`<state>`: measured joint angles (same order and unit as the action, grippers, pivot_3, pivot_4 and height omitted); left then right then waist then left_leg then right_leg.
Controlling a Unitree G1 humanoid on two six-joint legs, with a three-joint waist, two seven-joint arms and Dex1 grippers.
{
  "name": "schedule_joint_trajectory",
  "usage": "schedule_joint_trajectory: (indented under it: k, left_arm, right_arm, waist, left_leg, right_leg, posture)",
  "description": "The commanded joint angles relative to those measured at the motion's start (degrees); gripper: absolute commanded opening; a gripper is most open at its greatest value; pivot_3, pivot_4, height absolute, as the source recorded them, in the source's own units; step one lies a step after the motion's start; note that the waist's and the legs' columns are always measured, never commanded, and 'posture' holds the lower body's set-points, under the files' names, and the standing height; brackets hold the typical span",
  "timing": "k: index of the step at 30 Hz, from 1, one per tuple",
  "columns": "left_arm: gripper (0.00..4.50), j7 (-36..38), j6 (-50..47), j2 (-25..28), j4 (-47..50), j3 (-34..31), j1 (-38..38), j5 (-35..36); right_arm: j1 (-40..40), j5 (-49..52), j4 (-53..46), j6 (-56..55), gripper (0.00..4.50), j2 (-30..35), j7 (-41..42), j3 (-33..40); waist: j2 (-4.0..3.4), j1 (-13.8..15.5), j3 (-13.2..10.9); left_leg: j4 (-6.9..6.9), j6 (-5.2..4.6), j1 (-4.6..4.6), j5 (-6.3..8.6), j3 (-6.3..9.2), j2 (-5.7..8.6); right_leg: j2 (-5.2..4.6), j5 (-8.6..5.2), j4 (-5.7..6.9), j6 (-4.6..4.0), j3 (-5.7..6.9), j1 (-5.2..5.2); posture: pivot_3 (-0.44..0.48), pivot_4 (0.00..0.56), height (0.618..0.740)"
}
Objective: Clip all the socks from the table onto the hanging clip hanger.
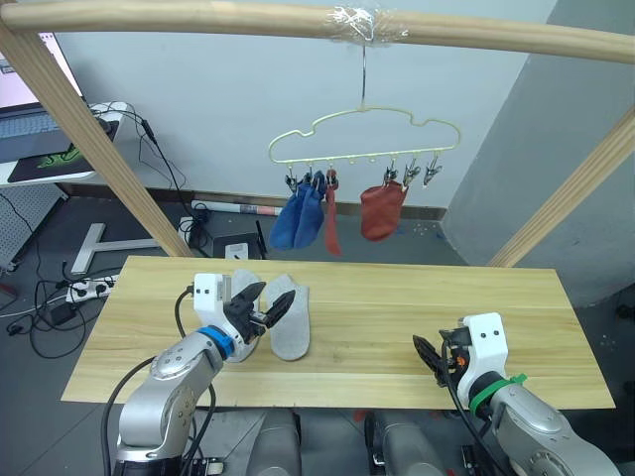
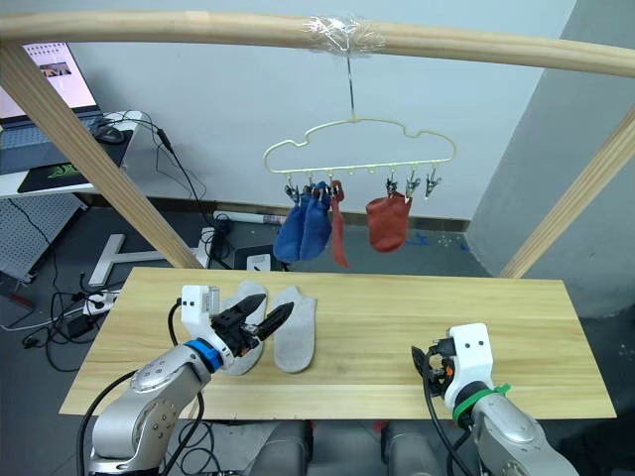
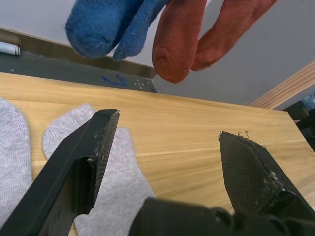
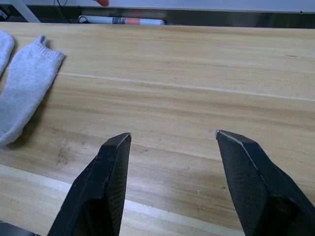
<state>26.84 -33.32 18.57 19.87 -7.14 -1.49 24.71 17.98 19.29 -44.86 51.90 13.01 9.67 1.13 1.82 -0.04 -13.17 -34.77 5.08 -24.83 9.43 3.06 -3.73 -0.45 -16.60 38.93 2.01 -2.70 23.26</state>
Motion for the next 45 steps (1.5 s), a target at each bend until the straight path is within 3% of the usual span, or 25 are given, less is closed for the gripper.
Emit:
schedule_joint_trajectory:
  k: [1,45]
  left_arm:
    - [3.70,-0.05,0.47,0.52,2.60,-0.20,0.14,0.78]
    - [3.70,-0.07,0.41,0.41,3.02,0.52,0.17,0.89]
  right_arm:
    - [-0.12,0.86,-2.55,-0.23,2.87,-0.01,-0.29,1.00]
    - [-1.23,1.24,-2.81,1.25,2.87,-0.61,-1.15,0.99]
  waist:
    - [0.00,0.00,0.00]
    - [0.00,-0.02,-0.01]
  left_leg:
    - [0.01,0.00,0.00,0.00,0.00,0.00]
    - [0.37,0.03,-0.02,0.02,-0.01,0.01]
  right_leg:
    - [0.00,0.00,0.00,0.00,0.00,0.00]
    - [-0.02,-0.15,-0.12,-0.05,0.04,0.09]
  posture:
    - [0.075,0.208,0.740]
    - [0.075,0.208,0.740]
